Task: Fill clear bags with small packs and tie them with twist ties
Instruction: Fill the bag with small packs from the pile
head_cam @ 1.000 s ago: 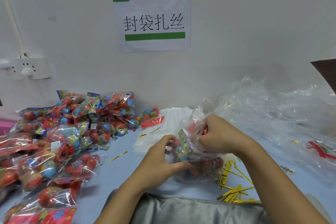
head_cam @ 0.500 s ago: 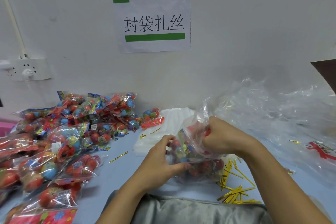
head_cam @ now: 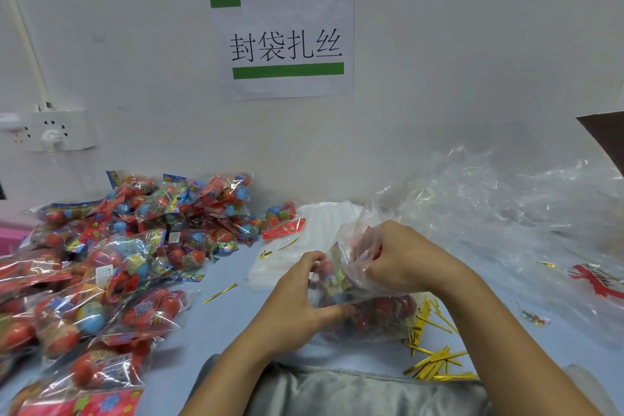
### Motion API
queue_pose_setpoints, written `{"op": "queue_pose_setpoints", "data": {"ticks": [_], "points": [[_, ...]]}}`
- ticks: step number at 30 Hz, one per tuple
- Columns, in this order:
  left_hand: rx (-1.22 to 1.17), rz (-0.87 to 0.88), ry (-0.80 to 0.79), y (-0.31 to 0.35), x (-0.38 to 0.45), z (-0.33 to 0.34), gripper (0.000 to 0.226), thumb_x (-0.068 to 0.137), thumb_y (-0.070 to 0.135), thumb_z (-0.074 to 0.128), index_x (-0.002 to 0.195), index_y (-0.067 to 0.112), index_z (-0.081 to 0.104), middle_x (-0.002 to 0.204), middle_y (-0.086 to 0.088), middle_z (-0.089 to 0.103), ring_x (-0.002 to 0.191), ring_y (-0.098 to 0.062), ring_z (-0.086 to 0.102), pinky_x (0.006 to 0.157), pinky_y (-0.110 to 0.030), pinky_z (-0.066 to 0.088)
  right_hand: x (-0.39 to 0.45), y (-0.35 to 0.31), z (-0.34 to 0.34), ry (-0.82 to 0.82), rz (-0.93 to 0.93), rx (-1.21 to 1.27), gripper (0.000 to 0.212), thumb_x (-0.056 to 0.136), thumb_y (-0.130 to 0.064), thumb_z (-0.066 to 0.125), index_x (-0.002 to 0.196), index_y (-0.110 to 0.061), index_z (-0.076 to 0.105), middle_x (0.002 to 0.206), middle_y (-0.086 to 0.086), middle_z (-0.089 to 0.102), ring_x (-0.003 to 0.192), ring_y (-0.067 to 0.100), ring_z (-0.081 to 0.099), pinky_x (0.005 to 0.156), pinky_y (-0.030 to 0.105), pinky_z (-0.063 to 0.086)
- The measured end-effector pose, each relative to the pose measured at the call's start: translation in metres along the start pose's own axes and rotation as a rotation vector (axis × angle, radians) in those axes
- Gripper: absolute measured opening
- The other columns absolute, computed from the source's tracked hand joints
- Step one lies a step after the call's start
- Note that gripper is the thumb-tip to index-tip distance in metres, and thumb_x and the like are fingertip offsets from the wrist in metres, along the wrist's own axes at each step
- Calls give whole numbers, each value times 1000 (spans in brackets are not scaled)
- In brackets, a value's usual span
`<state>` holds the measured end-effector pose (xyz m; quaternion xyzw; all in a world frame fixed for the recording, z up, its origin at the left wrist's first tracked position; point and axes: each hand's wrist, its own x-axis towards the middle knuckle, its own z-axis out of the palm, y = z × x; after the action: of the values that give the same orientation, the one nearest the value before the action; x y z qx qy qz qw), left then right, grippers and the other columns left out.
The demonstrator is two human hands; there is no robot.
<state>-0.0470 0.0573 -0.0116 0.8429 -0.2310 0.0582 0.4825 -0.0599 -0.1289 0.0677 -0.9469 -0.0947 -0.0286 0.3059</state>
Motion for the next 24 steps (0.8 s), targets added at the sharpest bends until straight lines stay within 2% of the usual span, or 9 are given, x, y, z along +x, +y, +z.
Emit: {"op": "queue_pose_setpoints", "data": {"ticks": [3, 6, 8, 9, 14, 17, 19, 23, 24], "points": [[-2, 10, 7, 0, -1, 1, 58, 73, 31, 86, 116, 43, 49, 112, 23, 61, 101, 10, 55, 84, -8, 45, 2, -1, 3, 4, 23, -25, 13, 83, -20, 63, 82, -26, 74, 99, -5, 73, 77, 7, 61, 56, 12, 41], [-7, 23, -1, 2, -2, 1, 57, 73, 30, 86, 112, 47, 48, 108, 36, 57, 100, 14, 55, 80, -5, 44, 4, 0, 8, 57, 72, 12, 22, 82, -12, 56, 70, -15, 75, 75, -6, 71, 68, 15, 60, 53, 15, 46], [-9, 23, 1, 2, -1, 1, 58, 72, 30, 86, 114, 46, 48, 108, 33, 58, 99, 12, 56, 80, -7, 44, 6, -1, 12, 111, 110, 31, 33, 81, -10, 51, 49, -12, 58, 46, -9, 49, 54, 18, 44, 45, 17, 38], [-10, 20, 1, 1, -1, 2, 60, 72, 29, 87, 116, 44, 49, 109, 28, 60, 99, 10, 57, 80, -8, 45, 6, -2, 15, 121, 121, 45, 35, 82, -11, 51, 47, -12, 50, 43, -8, 41, 53, 17, 38, 45, 18, 36], [-11, -22, -16, 0, -1, 2, 67, 71, 26, 88, 120, 40, 46, 118, 22, 56, 100, 13, 54, 78, -8, 44, 6, -3, 12, 82, 122, 232, 33, 83, -4, 46, 52, -11, 57, 41, -8, 43, 37, 8, 37, 41, 16, 33], [-47, -52, -34, 0, -2, 1, 65, 71, 27, 88, 120, 40, 47, 118, 22, 57, 96, 17, 56, 77, -5, 44, 4, -2, 8, 85, 99, 343, 25, 78, 0, 39, 66, 7, 59, 51, 11, 45, 35, 16, 35, 38, 19, 28], [-73, -62, -47, 0, -1, 0, 62, 72, 26, 88, 117, 38, 48, 118, 17, 60, 92, 15, 59, 73, -5, 44, 3, -1, 6, 93, 100, 383, 21, 77, 2, 37, 71, 12, 55, 53, 14, 42, 37, 21, 32, 41, 22, 27], [-97, -45, -54, 2, -3, 1, 71, 68, 35, 88, 120, 49, 42, 117, 31, 55, 101, 21, 52, 78, -3, 43, 1, -4, 3, 71, 88, 395, 37, 76, 6, 34, 58, -3, 65, 64, 32, 53, 54, 25, 47, 53, 31, 39], [-104, -33, -53, 3, -3, 2, 75, 67, 38, 88, 121, 53, 40, 116, 36, 54, 105, 23, 50, 81, -2, 43, 1, -4, 2, 56, 79, 387, 45, 75, 7, 33, 52, -11, 68, 62, 27, 58, 54, 23, 50, 54, 27, 41]]}}
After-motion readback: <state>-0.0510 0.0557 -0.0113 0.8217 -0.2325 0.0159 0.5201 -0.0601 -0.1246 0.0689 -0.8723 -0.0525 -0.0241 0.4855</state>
